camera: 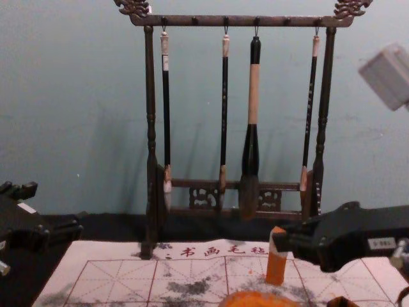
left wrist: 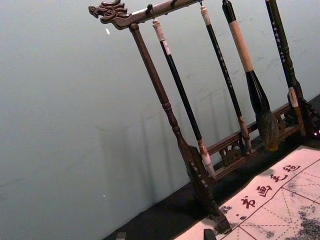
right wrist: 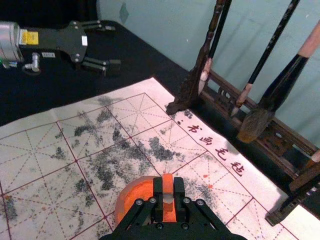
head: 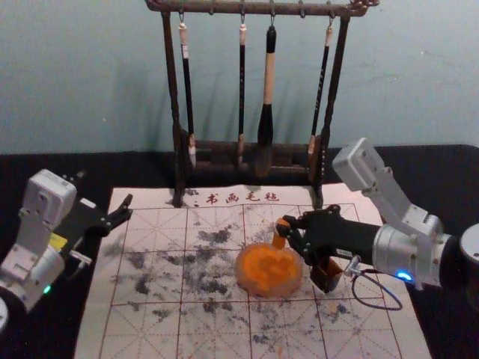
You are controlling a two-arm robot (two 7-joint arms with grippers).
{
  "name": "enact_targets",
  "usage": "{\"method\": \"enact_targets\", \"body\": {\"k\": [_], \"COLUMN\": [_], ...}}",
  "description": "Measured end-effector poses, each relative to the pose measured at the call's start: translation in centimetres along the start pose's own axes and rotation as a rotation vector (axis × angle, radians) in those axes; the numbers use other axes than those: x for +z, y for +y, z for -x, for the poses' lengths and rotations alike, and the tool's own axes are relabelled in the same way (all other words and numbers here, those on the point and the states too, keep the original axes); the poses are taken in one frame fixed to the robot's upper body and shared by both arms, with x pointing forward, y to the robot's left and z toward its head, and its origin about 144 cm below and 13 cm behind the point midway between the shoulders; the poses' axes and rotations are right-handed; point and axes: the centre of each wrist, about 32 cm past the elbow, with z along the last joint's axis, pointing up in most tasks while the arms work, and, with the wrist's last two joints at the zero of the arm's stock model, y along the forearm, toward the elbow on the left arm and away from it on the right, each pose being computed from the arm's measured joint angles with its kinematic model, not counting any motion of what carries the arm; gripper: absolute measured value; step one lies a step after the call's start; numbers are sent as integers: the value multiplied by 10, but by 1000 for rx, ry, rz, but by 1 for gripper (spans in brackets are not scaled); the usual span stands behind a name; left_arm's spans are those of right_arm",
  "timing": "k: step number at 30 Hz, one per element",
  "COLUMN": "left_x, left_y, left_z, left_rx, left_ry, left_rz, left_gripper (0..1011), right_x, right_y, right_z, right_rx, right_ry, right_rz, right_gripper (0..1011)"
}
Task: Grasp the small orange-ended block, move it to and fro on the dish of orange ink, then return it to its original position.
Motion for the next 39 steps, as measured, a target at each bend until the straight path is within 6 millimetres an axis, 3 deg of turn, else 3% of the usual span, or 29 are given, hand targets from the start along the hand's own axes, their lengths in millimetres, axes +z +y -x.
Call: {"method": "enact_targets", "body": {"k": [17,39], "left_x": [0,0], "left_y": [0,0], "left_z": [0,0], "left_rx": [0,0], "left_ry": [0,0], "left_rz": [0,0], "left_gripper": [1001,1001], "right_x": [5,4], "right_y": [19,29], "right_z": [3,7], "right_rx": [17,52], "right_ry": [-25,-24], "right_rz": [69,82], "right_gripper": [78,78]}}
